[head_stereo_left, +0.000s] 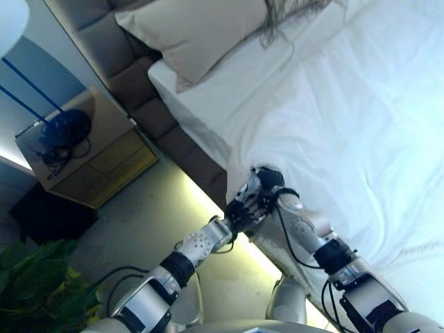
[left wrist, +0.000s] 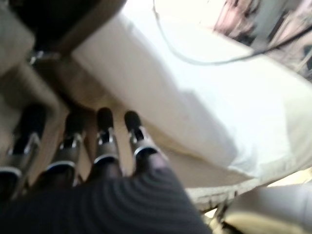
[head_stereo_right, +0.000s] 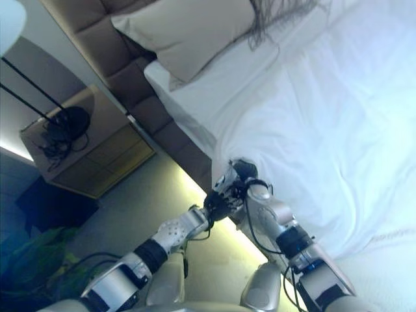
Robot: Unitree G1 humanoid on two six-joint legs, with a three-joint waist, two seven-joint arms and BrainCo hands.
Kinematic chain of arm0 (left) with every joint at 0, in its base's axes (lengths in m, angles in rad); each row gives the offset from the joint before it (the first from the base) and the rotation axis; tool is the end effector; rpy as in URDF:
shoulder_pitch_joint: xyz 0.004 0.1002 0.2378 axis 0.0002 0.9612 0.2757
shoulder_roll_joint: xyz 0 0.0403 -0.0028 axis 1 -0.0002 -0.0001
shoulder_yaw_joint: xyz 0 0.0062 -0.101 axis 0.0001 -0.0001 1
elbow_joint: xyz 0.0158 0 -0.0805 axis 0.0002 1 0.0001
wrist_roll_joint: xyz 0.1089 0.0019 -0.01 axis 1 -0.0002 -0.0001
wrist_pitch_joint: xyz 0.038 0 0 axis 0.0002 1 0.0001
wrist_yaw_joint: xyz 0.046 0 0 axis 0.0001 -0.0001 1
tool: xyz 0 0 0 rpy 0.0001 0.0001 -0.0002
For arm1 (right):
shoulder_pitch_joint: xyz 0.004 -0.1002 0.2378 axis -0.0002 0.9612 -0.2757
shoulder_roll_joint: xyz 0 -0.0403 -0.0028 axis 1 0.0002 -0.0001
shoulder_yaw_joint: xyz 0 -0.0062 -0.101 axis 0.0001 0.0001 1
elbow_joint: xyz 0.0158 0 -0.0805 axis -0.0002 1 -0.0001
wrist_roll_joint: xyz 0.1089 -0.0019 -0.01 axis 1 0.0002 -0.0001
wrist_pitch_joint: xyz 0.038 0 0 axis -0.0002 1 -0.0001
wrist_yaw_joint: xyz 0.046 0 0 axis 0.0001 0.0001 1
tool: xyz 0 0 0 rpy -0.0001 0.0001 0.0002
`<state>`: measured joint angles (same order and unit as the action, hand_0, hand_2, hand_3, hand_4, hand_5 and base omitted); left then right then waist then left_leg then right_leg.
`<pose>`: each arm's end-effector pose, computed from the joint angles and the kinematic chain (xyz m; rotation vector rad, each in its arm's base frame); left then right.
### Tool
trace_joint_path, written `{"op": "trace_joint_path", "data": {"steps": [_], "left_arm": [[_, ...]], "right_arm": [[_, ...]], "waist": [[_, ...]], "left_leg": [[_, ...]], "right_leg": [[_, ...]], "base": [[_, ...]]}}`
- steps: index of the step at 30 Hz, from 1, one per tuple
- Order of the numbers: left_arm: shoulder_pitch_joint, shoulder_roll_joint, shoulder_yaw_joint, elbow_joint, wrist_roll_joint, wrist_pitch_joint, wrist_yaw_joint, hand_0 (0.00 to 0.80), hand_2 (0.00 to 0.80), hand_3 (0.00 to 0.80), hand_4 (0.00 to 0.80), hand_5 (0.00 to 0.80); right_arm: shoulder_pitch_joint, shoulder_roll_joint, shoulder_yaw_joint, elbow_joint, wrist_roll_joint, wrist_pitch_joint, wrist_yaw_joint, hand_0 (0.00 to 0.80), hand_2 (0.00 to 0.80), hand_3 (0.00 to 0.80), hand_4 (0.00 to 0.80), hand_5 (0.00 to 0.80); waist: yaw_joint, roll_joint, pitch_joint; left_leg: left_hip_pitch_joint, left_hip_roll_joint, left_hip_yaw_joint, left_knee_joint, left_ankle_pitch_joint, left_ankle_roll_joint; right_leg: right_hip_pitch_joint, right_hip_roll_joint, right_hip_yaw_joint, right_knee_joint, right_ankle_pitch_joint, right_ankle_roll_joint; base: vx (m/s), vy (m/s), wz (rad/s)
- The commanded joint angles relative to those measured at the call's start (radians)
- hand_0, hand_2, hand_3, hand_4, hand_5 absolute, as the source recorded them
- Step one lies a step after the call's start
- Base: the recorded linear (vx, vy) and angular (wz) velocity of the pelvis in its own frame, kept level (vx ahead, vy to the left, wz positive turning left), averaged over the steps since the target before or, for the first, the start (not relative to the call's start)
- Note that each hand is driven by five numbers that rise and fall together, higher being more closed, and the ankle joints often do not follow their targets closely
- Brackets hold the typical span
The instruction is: Make the bed neatly
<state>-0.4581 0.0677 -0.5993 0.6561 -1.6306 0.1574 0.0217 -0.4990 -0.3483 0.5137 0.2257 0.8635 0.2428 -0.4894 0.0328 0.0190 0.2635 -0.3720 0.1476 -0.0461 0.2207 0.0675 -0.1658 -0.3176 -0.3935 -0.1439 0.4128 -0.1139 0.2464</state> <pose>0.2518 0.0473 0.0081 -1.1400 0.7613 -0.3421 0.2780 -0.1003 0.0839 0.1842 0.3237 0.0745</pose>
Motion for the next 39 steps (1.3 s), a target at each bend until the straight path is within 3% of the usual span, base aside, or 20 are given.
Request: {"op": "trace_joint_path", "data": {"steps": [1, 18, 24, 39], "left_arm": [[-0.104, -0.042, 0.034, 0.049, 0.089, -0.045, -0.017, 0.000, 0.000, 0.000, 0.000, 0.000], [-0.026, 0.030, 0.226, 0.223, 0.090, -0.125, -0.116, 0.000, 0.000, 0.000, 0.000, 0.000], [-0.002, 0.032, 0.238, 0.211, 0.086, -0.153, -0.149, 0.000, 0.000, 0.000, 0.000, 0.000], [-0.008, 0.008, 0.211, 0.132, -0.070, -0.091, -0.202, 0.000, 0.000, 0.000, 0.000, 0.000]], "right_arm": [[-0.107, 0.044, 0.023, -0.187, 0.061, -0.009, 0.084, 0.800, 0.800, 0.800, 0.800, 0.800], [0.006, -0.068, -0.025, -0.302, 0.054, 0.044, 0.175, 0.800, 0.800, 0.800, 0.800, 0.800], [0.047, -0.075, -0.030, -0.313, 0.060, 0.039, 0.204, 0.800, 0.800, 0.800, 0.800, 0.800], [0.102, -0.031, 0.025, -0.312, 0.076, 0.023, 0.226, 0.800, 0.800, 0.800, 0.800, 0.800]], "waist": [[-0.017, -0.015, -0.025], [-0.064, 0.011, -0.105], [-0.055, 0.006, -0.123], [-0.034, -0.006, -0.129]], "left_leg": [[0.051, 0.068, 0.024, -0.072, 0.078, 0.022], [0.172, 0.099, 0.114, -0.130, 0.066, 0.009], [0.190, 0.106, 0.114, -0.137, 0.063, 0.006], [0.199, 0.109, 0.105, -0.107, 0.050, 0.001]], "right_leg": [[-0.034, -0.025, 0.021, -0.140, 0.262, -0.004], [0.069, -0.030, 0.008, -0.177, 0.215, -0.010], [0.105, -0.025, -0.014, -0.195, 0.206, -0.008], [0.162, -0.039, -0.046, -0.211, 0.207, 0.000]], "base": [[0.002, 0.048, -0.10], [0.048, 0.047, -0.13], [0.039, -0.001, 0.02], [0.034, -0.014, 0.04]]}}
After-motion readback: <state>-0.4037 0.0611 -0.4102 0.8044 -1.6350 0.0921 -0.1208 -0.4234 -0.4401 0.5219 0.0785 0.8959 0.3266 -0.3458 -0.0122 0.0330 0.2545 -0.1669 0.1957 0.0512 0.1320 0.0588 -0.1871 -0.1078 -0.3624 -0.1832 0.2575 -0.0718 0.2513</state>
